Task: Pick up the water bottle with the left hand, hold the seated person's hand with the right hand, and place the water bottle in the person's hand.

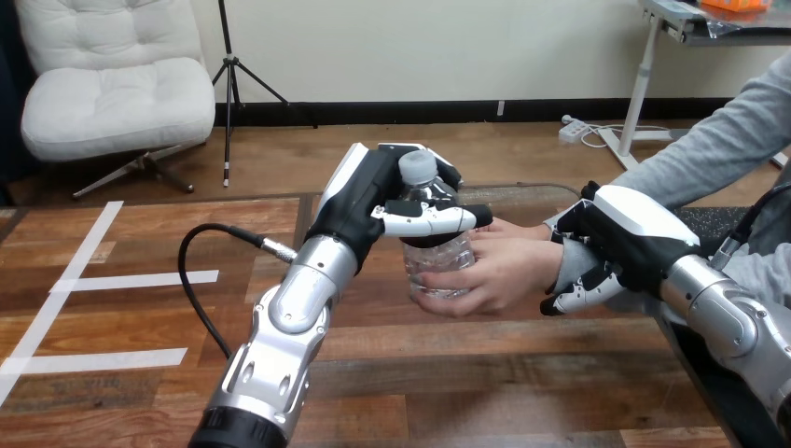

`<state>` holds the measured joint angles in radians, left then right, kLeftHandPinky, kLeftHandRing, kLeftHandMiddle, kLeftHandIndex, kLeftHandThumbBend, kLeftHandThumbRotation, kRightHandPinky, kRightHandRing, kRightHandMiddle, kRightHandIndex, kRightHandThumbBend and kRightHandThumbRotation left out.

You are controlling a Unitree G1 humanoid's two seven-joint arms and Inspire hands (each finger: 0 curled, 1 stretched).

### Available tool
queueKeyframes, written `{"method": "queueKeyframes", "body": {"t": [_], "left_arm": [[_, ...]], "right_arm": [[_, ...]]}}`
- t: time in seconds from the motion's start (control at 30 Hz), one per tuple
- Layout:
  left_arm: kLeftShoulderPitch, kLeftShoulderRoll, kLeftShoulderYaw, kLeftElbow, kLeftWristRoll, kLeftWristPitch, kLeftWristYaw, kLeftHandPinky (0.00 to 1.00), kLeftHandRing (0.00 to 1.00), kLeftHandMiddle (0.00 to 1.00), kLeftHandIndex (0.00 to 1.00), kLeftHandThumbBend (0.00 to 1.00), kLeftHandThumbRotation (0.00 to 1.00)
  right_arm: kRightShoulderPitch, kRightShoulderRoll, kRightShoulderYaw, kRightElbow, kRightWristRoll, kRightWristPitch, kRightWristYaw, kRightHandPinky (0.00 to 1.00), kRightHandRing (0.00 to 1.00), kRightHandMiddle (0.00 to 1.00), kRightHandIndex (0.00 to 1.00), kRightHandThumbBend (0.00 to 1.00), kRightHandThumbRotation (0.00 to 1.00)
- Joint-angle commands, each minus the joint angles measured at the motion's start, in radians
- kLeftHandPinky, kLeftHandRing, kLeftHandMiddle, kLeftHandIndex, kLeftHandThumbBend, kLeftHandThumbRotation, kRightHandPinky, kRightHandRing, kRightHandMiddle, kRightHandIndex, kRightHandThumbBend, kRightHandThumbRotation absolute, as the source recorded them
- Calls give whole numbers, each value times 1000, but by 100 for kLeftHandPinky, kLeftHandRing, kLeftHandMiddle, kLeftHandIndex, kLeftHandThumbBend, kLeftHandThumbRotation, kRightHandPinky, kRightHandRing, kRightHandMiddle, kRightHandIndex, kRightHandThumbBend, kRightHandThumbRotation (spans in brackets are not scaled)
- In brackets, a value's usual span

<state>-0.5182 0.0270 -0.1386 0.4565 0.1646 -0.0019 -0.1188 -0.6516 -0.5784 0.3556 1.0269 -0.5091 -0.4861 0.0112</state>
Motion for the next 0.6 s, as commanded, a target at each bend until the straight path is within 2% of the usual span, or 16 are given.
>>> {"method": "queueKeyframes", "body": {"t": [0.0,0.57], "left_arm": [[-50,-31,-8,-92,-23,13,-12,32,39,43,41,73,0],[-30,-35,-10,-126,-31,35,-27,33,41,43,41,72,0]], "right_arm": [[-14,23,-26,-37,17,-5,-20,23,28,33,36,75,0],[-15,22,-26,-31,13,-5,-20,24,28,34,36,74,0]]}}
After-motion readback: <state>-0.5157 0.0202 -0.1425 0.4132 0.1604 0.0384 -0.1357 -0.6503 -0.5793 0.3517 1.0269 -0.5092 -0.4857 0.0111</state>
